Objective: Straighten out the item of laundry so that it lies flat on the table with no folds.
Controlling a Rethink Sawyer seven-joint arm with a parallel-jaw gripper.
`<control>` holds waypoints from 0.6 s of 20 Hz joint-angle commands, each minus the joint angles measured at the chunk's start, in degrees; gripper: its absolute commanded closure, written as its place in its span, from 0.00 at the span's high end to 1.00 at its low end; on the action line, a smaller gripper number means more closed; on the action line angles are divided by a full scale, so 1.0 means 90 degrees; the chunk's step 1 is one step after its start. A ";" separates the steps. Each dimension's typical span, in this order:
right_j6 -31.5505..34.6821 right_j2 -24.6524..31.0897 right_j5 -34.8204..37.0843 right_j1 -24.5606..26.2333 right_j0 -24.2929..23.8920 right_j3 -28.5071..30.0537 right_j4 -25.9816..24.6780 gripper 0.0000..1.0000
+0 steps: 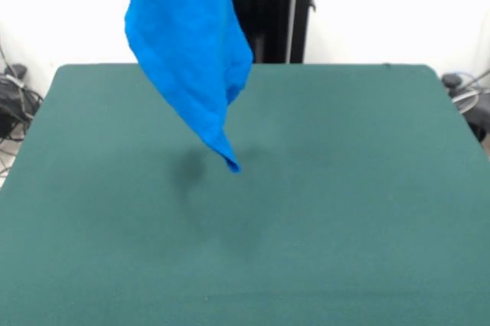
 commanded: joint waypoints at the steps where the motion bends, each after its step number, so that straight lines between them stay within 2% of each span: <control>1: 0.1604 -0.1388 0.1008 -0.0860 0.0231 0.1444 -0.0346 0.00; 4: 0.1701 -0.1478 0.1176 -0.0919 0.0341 0.1362 -0.0454 0.00; 10: 0.1570 -0.1628 0.1169 -0.0952 0.0376 0.1428 -0.0122 0.00; 12: 0.1660 -0.1645 0.1196 -0.0984 0.0435 0.1420 -0.0183 0.00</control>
